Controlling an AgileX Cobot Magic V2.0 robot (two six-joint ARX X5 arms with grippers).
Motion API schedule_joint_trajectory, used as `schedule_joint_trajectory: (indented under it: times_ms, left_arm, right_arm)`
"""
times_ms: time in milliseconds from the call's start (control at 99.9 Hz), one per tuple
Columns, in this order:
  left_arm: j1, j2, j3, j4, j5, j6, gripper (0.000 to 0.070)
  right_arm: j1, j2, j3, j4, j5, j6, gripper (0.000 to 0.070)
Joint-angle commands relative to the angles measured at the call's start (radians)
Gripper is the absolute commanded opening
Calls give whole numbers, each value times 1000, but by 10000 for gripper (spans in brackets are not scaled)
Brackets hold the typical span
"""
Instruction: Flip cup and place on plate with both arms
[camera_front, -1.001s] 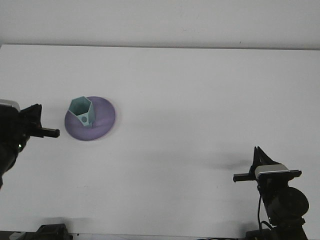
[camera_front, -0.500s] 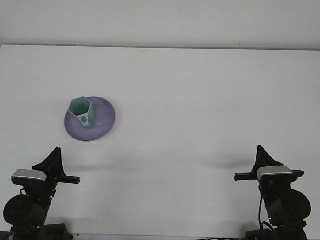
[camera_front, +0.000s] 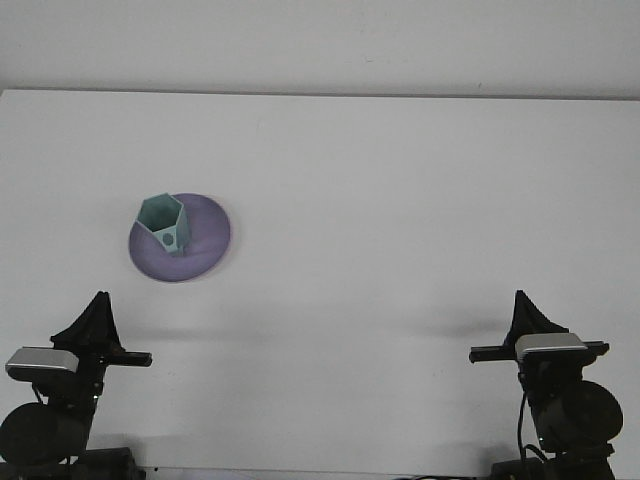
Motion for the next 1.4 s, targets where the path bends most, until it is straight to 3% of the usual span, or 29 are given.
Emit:
schedule_joint_trajectory:
  times_ms: [0,500,650,1001,1391]
  left_arm:
    - [2,0,3,9,-5,-5,13]
    - [-13,-48,-29,11,-6,-1,14]
    - [-89,-105,-152,89,-24,76,14]
    - [-135,-105,-362,259,-26,52,14]
    - [-135,-105,-404,270,-24,48,14]
  right_arm:
    - [1,0,10,10,3,16,0]
    - [1,0,10,10,4,16,0]
    - [1,0,10,10,4,16,0]
    - [1,0,10,17,4,16,0]
    - [1,0,10,18,3,16,0]
